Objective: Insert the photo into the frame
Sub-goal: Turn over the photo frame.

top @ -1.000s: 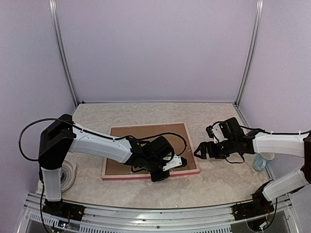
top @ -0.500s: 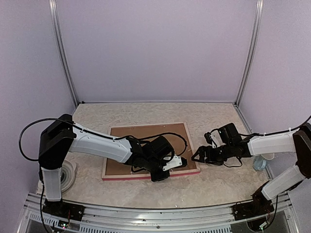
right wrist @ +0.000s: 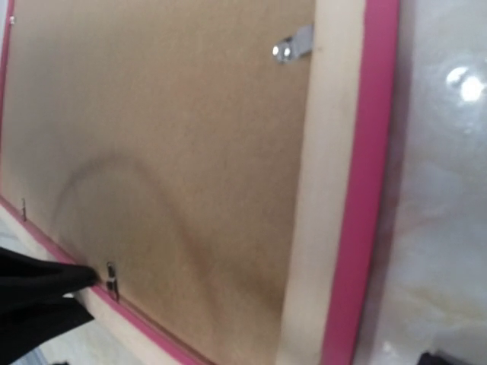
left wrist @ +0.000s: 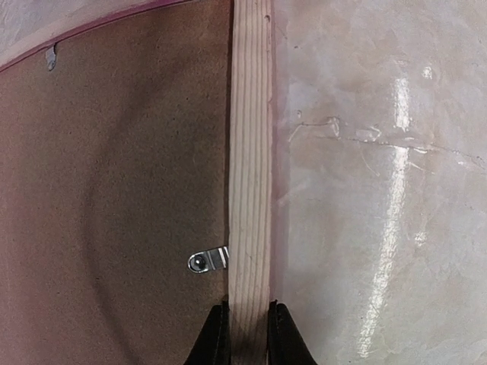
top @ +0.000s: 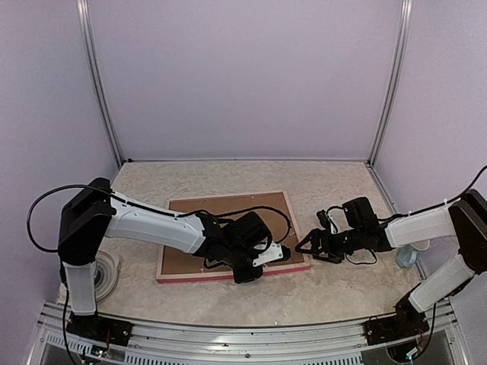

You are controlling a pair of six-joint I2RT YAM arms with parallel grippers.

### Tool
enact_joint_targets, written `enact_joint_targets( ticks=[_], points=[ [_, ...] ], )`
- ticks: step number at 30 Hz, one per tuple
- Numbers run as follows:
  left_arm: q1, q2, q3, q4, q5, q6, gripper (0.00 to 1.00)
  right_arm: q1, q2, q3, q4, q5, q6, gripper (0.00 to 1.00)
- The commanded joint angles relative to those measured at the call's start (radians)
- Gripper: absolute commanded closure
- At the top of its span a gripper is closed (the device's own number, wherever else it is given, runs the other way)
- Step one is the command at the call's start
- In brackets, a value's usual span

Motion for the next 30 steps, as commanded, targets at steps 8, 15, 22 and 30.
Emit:
enact_joint_targets(
  ticks=[8,15,22,30],
  points=[
    [0.009,-0.105,0.047,0.034,-0.060,0.007,1.00,-0.017,0.056,-0.063,0.186,-0.166,0.102,0.02],
    [0.008,-0.114,0.040,0.037,-0.073,0.004,1.00,-0.016,0.107,-0.117,0.406,-0.269,0.243,0.09],
    [0.008,-0.107,0.034,0.039,-0.086,0.002,1.00,-0.017,0.154,-0.188,0.674,-0.349,0.412,0.14],
    [0.006,-0.117,0.017,0.056,-0.088,-0.002,1.00,-0.018,0.203,-0.223,0.815,-0.333,0.468,0.25]
  ],
)
